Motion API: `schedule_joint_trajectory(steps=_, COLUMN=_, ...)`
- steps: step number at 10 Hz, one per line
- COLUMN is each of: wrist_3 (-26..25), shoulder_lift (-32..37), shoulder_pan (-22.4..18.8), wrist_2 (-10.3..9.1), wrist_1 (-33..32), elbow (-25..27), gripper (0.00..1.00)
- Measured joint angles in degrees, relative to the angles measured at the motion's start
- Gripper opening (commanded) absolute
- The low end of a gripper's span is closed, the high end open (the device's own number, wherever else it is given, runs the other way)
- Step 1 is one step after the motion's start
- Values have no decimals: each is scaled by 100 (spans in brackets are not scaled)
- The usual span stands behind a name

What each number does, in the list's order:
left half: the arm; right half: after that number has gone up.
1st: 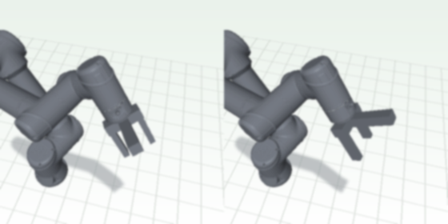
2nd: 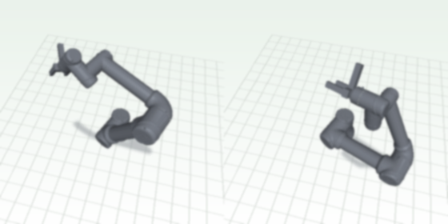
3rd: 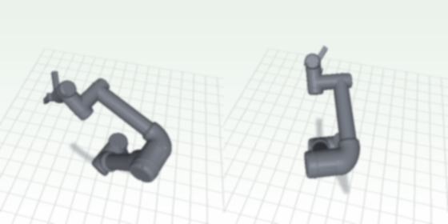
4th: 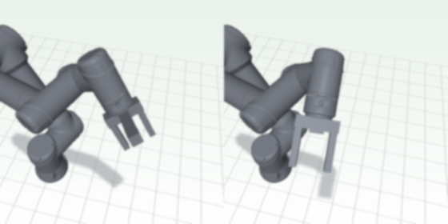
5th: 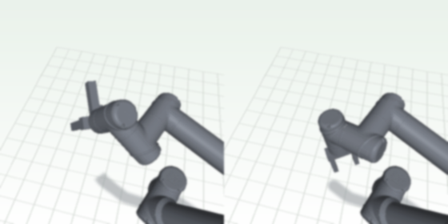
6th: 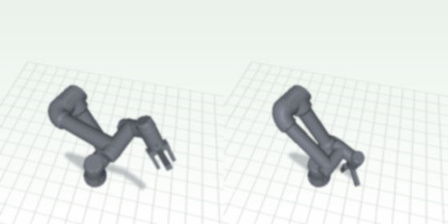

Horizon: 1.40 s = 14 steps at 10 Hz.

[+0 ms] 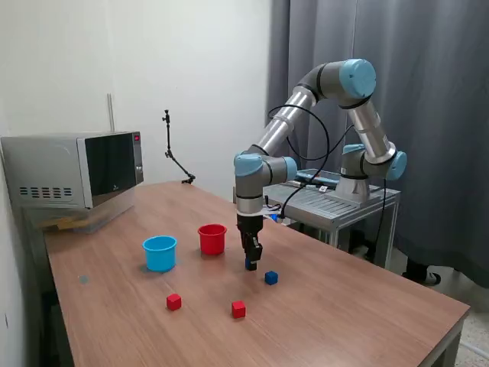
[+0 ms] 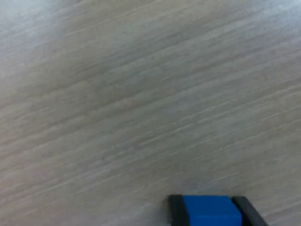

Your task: Place red objects in the red bin, and blue objects in the blue bin.

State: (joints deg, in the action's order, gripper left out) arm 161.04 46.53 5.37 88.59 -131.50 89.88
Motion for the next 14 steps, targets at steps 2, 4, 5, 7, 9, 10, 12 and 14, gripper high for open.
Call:
schedule_joint_trajectory(steps=2, wrist_3=-4, shoulder_lift=53, shoulder_pan=5, wrist_2=11, wrist_1=4, elbow=-15, gripper=0)
schedule_joint_trajectory(steps=4, wrist_3=9, shoulder_lift=349, shoulder_pan=54, wrist_2=30, wrist_1=35, elbow=-155, gripper=0)
schedule_joint_trajectory(steps=5, wrist_3=29, shoulder_lift=544, shoulder_pan=70, wrist_2=42, wrist_1=77, elbow=-273, gripper=0)
schedule_joint_trajectory(steps=7, wrist_3=88, shoulder_lift=862, shoulder_pan=101, wrist_2=153, wrist_1=226, elbow=-485, gripper=0)
schedule_joint_trajectory(steps=9, wrist_3=242, shoulder_lift=954, shoulder_pan=180, wrist_2=240, wrist_1=371, elbow=-725, gripper=0)
schedule_joint_trajectory(steps=10, wrist_3=339, shoulder_lift=897, shoulder_pan=253, wrist_2=257, wrist_1=524, elbow=-908, gripper=0)
schedule_joint_trajectory(steps=12, wrist_3=574, shoulder_lift=684, shoulder_pan=447, wrist_2=267, wrist_1=834, elbow=-1246, gripper=0)
schedule_joint_trajectory(steps=14, wrist_3=805, shoulder_lift=433, shoulder_pan=620, wrist_2=265, wrist_1=1056, elbow=-1551, gripper=0)
